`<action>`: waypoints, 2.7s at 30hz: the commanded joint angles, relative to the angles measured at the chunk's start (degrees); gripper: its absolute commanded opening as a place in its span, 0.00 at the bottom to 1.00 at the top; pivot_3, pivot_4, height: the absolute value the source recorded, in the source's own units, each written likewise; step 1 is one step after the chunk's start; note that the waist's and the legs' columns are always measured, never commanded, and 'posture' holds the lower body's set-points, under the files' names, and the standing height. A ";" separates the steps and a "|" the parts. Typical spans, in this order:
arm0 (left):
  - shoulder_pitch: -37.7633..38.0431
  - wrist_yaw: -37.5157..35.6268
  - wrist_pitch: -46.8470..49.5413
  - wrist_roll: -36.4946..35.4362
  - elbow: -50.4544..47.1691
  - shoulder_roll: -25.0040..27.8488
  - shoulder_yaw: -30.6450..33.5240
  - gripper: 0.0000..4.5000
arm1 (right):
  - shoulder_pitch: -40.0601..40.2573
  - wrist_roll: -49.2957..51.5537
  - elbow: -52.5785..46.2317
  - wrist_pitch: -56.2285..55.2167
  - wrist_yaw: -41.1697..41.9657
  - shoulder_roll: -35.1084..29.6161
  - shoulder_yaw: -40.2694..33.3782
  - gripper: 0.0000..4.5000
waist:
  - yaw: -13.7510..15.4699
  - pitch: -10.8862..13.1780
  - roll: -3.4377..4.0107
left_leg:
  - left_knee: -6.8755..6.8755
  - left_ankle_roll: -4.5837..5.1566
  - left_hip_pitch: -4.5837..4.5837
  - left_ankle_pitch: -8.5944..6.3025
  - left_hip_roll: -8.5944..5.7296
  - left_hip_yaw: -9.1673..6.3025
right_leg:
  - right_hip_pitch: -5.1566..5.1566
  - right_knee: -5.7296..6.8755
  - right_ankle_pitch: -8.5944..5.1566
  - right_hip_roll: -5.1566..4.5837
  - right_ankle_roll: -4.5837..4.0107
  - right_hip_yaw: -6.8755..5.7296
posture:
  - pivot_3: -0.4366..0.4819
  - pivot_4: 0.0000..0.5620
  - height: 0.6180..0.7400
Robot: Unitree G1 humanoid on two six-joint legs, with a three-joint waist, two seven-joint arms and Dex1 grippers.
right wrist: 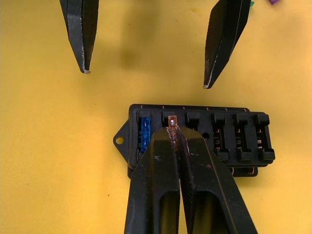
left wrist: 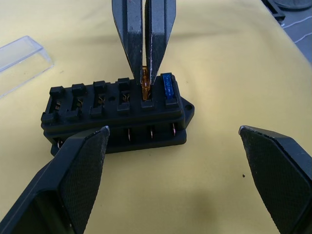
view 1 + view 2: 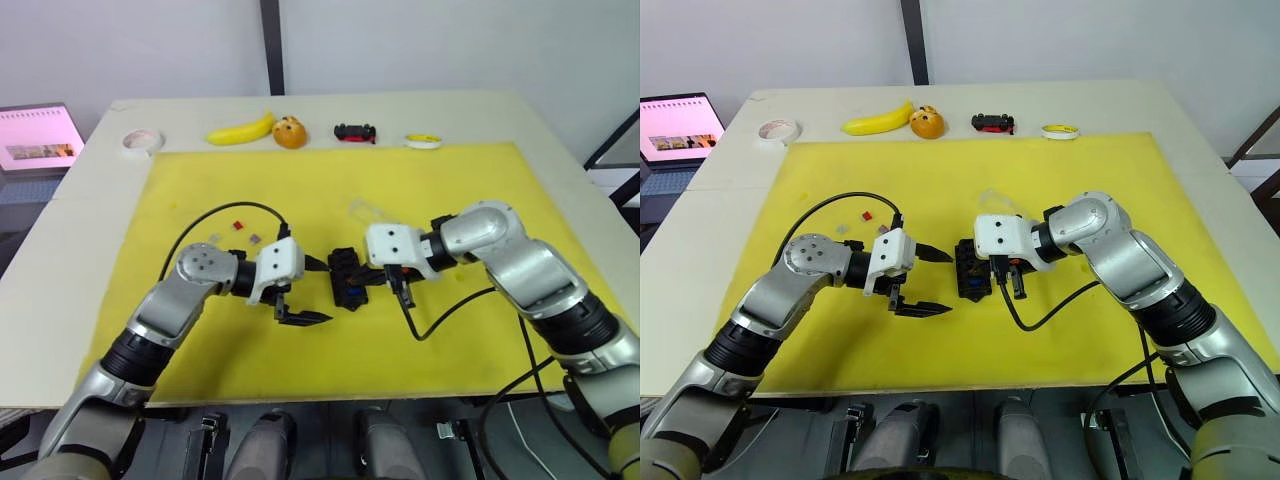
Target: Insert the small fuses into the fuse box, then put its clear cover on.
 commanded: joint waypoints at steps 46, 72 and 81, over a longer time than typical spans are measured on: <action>-0.93 0.94 -1.62 0.46 -1.06 -0.84 0.93 1.00 | -1.22 0.45 -2.69 2.98 0.06 0.84 -1.41 0.00 | -0.04 0.00 0.00 | 0.01 0.00 0.00 0.00 -0.01 0.01 | -0.02 0.03 0.00 -0.01 0.00 0.00 | 0.48 0.27 1.00; -1.01 0.53 -1.21 0.65 -1.15 -0.66 1.24 1.00 | 0.07 -0.35 -1.93 3.46 -1.15 1.61 -0.84 0.00 | -0.06 0.00 0.00 | 0.01 0.00 0.00 0.00 -0.01 0.00 | -0.03 0.04 0.00 -0.01 0.00 0.00 | 0.48 0.27 1.00; -0.97 0.68 -1.25 0.67 -1.29 -0.99 1.07 1.00 | 0.22 -0.98 -1.82 3.42 -0.65 1.44 -0.63 0.00 | -0.06 0.00 0.00 | 0.01 0.00 0.00 0.00 -0.01 0.00 | -0.03 0.05 0.00 -0.01 0.00 0.00 | 0.48 0.27 1.00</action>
